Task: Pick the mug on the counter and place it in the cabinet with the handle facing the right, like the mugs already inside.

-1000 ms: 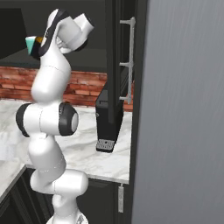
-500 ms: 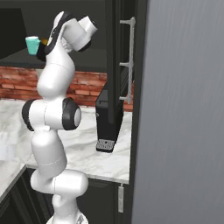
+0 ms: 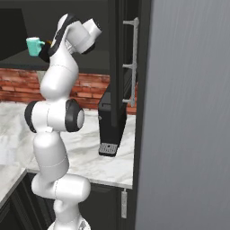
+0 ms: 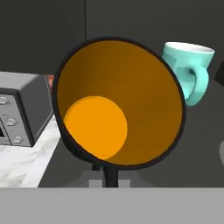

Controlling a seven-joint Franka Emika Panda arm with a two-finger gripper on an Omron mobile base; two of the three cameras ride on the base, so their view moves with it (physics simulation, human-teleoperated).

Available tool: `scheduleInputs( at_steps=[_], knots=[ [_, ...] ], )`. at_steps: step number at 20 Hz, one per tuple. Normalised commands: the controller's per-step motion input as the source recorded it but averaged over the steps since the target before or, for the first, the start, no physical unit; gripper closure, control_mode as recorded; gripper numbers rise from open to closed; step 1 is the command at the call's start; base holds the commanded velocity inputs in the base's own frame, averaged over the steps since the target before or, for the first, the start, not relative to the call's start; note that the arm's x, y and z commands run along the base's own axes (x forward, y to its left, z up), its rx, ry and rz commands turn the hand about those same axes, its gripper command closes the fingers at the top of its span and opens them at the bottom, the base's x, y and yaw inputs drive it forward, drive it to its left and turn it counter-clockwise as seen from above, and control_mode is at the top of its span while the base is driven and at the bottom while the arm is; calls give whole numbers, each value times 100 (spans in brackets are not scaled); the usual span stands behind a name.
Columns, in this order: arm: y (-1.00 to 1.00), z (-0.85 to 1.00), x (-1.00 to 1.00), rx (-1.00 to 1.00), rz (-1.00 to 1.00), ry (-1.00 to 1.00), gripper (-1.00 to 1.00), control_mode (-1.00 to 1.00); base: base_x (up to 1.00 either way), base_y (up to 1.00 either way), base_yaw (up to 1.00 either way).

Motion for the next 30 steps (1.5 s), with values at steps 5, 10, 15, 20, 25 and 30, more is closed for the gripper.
scheduleInputs(
  at_steps=[5, 10, 15, 20, 25, 30],
  knots=[
    [10, -2, 10, 0, -2, -2, -100, -100, 0, 0, 0],
    [17, 3, 9, -4, -6, 0, -100, -100, 0, 0, 0],
    [4, 3, 12, -5, -2, 2, -100, -100, 0, 0, 0],
    [8, 7, 5, -6, -3, 3, -100, -100, 0, 0, 0],
    [2, 26, 0, -10, -3, 7, -100, -100, 0, 0, 0],
    [0, 31, -16, -10, 0, 2, -100, -100, 0, 0, 0]
  ],
)
